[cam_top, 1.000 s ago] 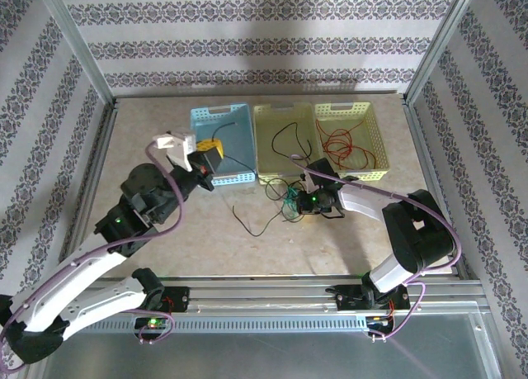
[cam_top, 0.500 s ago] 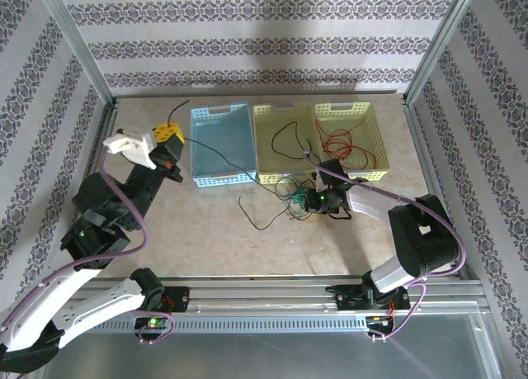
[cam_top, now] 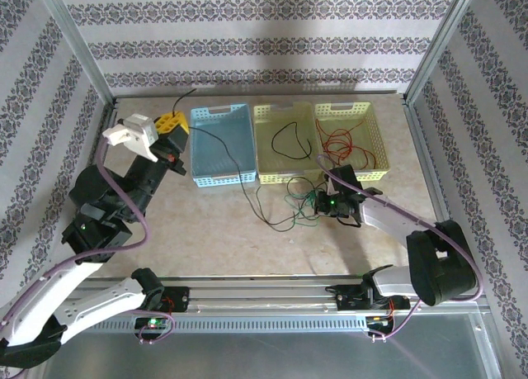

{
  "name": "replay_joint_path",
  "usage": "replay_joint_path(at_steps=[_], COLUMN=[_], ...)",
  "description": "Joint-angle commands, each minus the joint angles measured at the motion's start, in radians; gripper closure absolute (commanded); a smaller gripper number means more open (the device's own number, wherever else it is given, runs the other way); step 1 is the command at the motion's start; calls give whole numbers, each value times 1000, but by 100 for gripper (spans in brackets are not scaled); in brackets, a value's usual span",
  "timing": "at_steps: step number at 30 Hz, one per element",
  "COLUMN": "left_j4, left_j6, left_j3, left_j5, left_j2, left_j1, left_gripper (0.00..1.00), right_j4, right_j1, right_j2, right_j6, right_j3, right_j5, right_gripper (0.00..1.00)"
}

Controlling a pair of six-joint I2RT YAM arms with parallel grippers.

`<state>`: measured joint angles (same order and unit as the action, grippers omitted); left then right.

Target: Untangle the cables

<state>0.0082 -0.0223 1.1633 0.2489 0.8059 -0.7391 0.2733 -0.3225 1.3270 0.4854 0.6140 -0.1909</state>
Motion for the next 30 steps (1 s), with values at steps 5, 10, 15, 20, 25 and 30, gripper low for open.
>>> replay_joint_path(at_steps=[5, 10, 15, 20, 25, 30], left_j4=[139, 208, 225, 214, 190, 159], left_j6=[78, 79, 62, 56, 36, 19], left_j3=[157, 171, 131, 98, 108, 158], left_j5=[-37, 16, 37, 59, 38, 26], left_j2=[75, 35, -39, -97, -73, 28], left_j1=[6, 6, 6, 6, 6, 6], left_gripper=[100, 100, 100, 100, 100, 100], right_j4=[-9, -16, -13, -20, -32, -73], right_j1=[15, 48, 91, 125, 131, 131], right_j2=[-54, -77, -68, -64, -71, -102], right_j6=[48, 102, 141, 171, 180, 165], right_j3=[-47, -73, -81, -92, -95, -105], right_j5=[68, 116, 127, 115, 94, 30], right_gripper=[100, 100, 100, 100, 100, 100])
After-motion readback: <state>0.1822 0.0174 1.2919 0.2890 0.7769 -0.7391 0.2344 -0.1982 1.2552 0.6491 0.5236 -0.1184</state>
